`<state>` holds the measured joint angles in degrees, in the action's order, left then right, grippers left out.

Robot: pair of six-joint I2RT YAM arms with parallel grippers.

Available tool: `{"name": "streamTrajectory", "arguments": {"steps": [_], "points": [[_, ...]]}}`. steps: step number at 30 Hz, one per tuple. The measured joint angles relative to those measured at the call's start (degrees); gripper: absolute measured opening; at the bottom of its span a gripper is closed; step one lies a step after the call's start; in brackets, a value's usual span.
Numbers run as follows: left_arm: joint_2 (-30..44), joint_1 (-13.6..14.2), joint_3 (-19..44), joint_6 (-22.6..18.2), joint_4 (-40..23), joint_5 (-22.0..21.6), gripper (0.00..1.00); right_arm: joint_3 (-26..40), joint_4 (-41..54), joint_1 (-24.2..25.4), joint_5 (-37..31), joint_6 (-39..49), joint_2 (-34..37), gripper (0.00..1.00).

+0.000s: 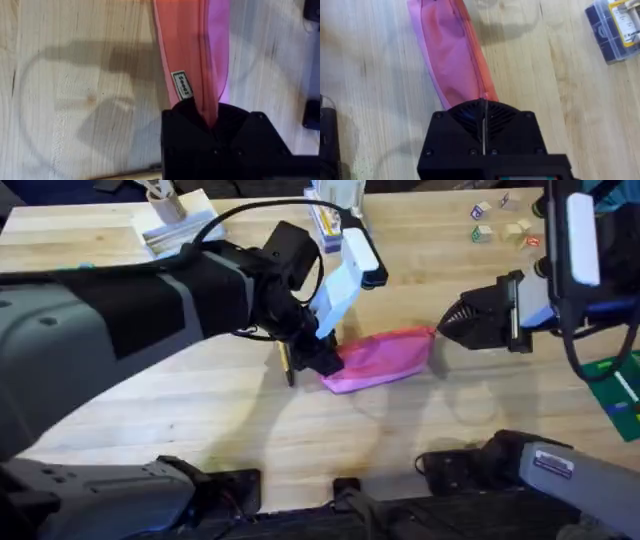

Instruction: Unzip the bag, pick up the pens from the table one at a time and place them inside, then zip the bag closed.

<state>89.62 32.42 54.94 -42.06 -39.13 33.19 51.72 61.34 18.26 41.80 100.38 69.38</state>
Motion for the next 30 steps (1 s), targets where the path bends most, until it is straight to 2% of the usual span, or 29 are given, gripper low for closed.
{"name": "streamTrajectory", "arguments": {"steps": [2, 5, 8, 9, 11, 16, 30], "points": [[0.0, 0.0, 0.0, 0.0, 0.0, 0.0, 0.044, 0.0, 0.0, 0.0, 0.5, 0.0, 0.0, 0.047], [0.0, 0.0, 0.0, 0.0, 0.0, 0.0, 0.044, 0.0, -0.3, 0.0, 0.7, 0.0, 0.0, 0.421], [0.0, 0.0, 0.0, 0.0, 0.0, 0.0, 0.044, 0.0, -0.7, 0.0, 0.1, 0.0, 0.0, 0.866], [0.0, 0.0, 0.0, 0.0, 0.0, 0.0, 0.044, 0.0, -0.7, 0.0, -0.5, 0.3, 0.0, 0.964], [0.0, 0.0, 0.0, 0.0, 0.0, 0.0, 0.044, 0.0, -0.7, 0.0, -3.0, 0.3, 0.0, 0.996], [0.0, 0.0, 0.0, 0.0, 0.0, 0.0, 0.044, 0.0, -1.8, 0.0, -5.4, 0.2, 0.2, 0.996], [0.0, 0.0, 0.0, 0.0, 0.0, 0.0, 0.044, 0.0, -3.3, 0.0, -4.9, 0.2, 9.7, 0.965]]}}
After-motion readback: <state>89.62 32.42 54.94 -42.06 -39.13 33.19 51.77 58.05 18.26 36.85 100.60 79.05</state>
